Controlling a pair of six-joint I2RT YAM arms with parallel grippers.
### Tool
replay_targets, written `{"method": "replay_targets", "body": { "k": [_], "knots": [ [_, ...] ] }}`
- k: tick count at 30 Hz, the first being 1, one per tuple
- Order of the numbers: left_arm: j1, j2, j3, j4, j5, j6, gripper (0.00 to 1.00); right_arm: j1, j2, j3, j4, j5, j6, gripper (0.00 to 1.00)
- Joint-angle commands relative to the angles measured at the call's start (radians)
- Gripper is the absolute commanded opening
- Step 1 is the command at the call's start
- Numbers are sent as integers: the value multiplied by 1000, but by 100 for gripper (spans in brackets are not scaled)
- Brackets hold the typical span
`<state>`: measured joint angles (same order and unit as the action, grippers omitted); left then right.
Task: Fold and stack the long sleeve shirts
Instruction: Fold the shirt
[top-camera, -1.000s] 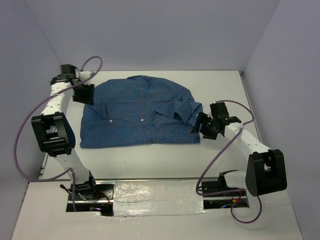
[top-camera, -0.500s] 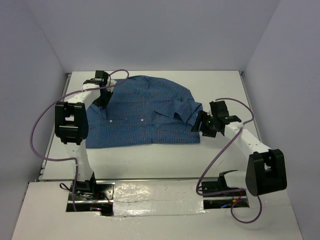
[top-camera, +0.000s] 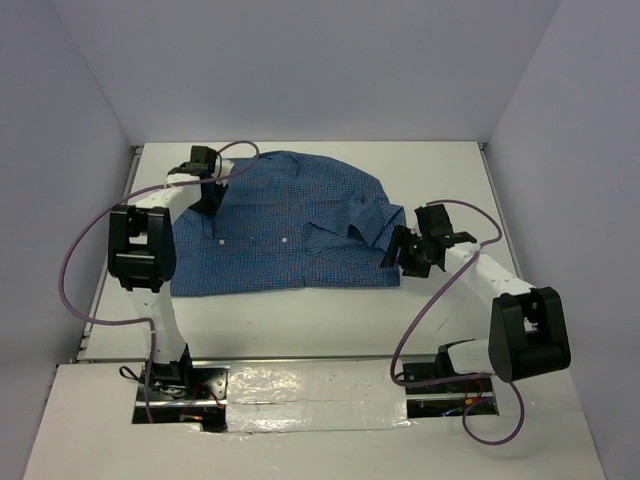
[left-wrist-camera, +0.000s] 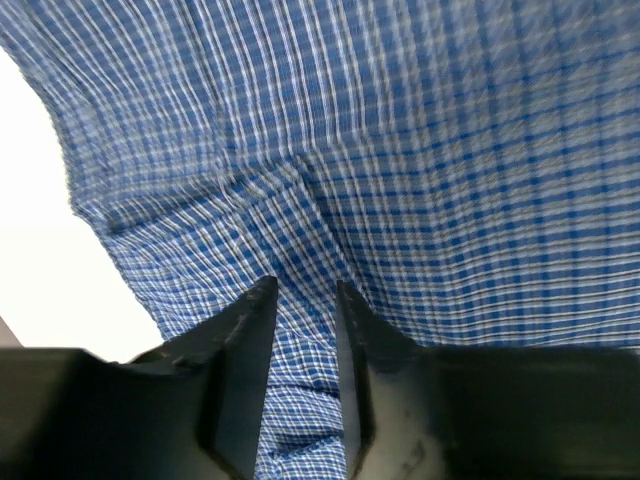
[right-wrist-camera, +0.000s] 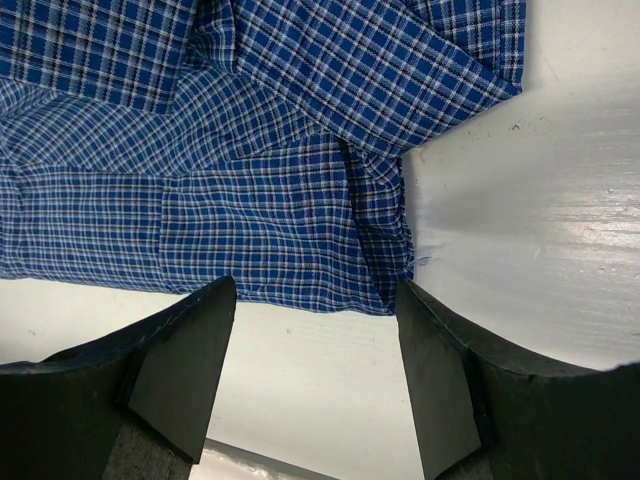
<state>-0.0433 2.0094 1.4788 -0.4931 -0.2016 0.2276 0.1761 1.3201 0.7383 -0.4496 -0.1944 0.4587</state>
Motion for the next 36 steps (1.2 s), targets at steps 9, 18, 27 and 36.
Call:
{"method": "replay_targets", "body": {
  "k": [9,18,27,36],
  "knots": [
    [-38,118,152,-24,-102,9,47,6,-12,-2,29,9,-20,72],
    [-38,141,153,-7,-191,46,41,6,2,24,46,-23,-6,72],
    [-30,14,37,51,-180,16,0,5,-15,1,54,-14,-11,72],
    [39,-95,-112,-10,-150,25,0,6,-41,-14,54,-11,-11,72]
  ]
}}
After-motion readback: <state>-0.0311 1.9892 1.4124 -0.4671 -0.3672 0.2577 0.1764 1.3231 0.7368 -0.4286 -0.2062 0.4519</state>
